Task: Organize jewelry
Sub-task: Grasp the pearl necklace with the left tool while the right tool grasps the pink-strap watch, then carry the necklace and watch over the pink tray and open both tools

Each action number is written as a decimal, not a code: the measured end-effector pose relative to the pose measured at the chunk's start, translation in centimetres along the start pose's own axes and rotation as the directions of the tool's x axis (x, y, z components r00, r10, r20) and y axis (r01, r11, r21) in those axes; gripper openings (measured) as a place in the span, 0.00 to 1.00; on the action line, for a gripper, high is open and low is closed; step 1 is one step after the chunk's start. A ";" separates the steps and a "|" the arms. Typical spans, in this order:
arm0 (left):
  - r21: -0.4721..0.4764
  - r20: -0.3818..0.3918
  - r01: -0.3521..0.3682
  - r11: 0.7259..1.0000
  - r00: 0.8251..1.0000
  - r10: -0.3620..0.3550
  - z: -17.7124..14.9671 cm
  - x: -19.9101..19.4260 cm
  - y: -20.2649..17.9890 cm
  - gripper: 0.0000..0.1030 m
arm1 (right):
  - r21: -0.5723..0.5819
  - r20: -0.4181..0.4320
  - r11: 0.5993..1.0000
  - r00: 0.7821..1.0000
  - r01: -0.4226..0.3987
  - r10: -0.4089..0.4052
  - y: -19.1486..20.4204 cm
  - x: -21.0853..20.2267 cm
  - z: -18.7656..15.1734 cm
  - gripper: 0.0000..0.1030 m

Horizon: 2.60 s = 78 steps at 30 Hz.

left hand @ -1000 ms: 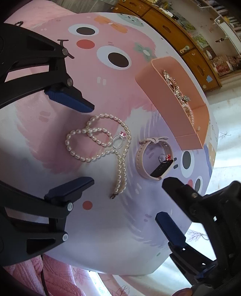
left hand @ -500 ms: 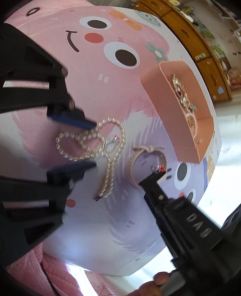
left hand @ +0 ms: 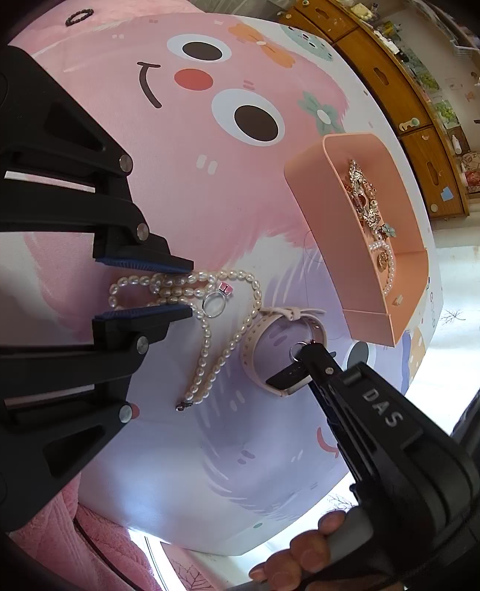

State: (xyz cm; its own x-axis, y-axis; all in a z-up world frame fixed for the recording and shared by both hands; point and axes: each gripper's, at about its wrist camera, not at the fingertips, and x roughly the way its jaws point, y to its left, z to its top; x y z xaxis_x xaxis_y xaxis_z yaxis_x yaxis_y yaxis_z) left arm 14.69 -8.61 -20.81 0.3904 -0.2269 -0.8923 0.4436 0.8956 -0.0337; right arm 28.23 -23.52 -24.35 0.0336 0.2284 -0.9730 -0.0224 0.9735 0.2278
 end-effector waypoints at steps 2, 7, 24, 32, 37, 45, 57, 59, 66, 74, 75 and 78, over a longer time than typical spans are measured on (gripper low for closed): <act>0.001 0.000 -0.001 1.000 1.000 0.001 0.0 0.0 0.0 0.14 | -0.025 0.009 1.000 1.000 0.013 -0.013 0.4 0.1 0.2 0.20; 0.003 0.005 -0.002 1.000 1.000 0.002 -0.1 -0.1 -0.2 0.14 | -0.147 0.004 0.984 0.995 0.101 -0.102 2.3 0.6 0.3 0.21; -0.143 -0.032 0.029 0.989 0.999 -0.034 0.3 -0.4 1.8 0.07 | -0.156 0.007 0.986 0.999 0.054 -0.053 2.3 -0.8 -0.4 0.12; -0.186 0.022 0.024 0.982 1.000 -0.020 0.6 -3.1 3.2 0.07 | -0.151 0.097 0.986 0.991 -0.072 0.088 1.6 -6.0 -2.5 0.11; -0.193 0.070 0.039 0.980 0.997 -0.026 0.8 -5.5 3.2 0.07 | -0.188 0.192 0.974 0.968 -0.126 0.162 2.4 -10.0 -4.0 0.11; -0.148 0.145 0.052 0.988 0.989 -0.030 1.3 -10.0 2.7 0.07 | -0.191 0.288 0.960 0.923 -0.206 0.255 3.0 -14.7 -5.5 0.11; -0.238 0.259 0.101 0.966 0.965 -0.037 3.8 -17.3 4.5 0.07 | -0.177 0.369 0.962 0.892 -0.209 0.262 2.5 -18.3 -5.6 0.11; -0.244 0.282 0.113 0.963 0.959 -0.041 4.4 -18.9 4.8 0.07 | -0.180 0.379 0.961 0.886 -0.211 0.266 2.5 -18.7 -5.6 0.11; -0.246 0.361 0.136 0.960 0.932 -0.039 7.1 -24.1 5.9 0.07 | -0.230 0.442 0.957 0.856 -0.179 0.266 3.7 -20.3 -5.2 0.11; -0.242 0.433 0.201 0.949 0.898 -0.080 11.5 -28.5 7.9 0.07 | -0.263 0.514 0.954 0.817 -0.142 0.263 4.3 -22.1 -4.3 0.11; -0.238 0.437 0.205 0.949 0.895 -0.083 12.0 -28.8 8.1 0.07 | -0.265 0.523 0.955 0.812 -0.134 0.259 4.3 -22.3 -4.2 0.11; -0.223 0.444 0.211 0.952 0.891 -0.094 13.8 -28.8 8.4 0.07 | -0.268 0.552 0.957 0.798 -0.108 0.244 4.2 -22.8 -3.4 0.11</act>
State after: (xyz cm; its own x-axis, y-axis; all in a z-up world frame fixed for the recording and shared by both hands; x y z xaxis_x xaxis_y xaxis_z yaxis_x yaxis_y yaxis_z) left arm 18.29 0.20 10.84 0.6644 -0.4562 -0.5919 0.3249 0.8896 -0.3210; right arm 23.92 -24.70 -1.33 0.5725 0.4276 -0.6995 -0.2929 0.9036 0.3126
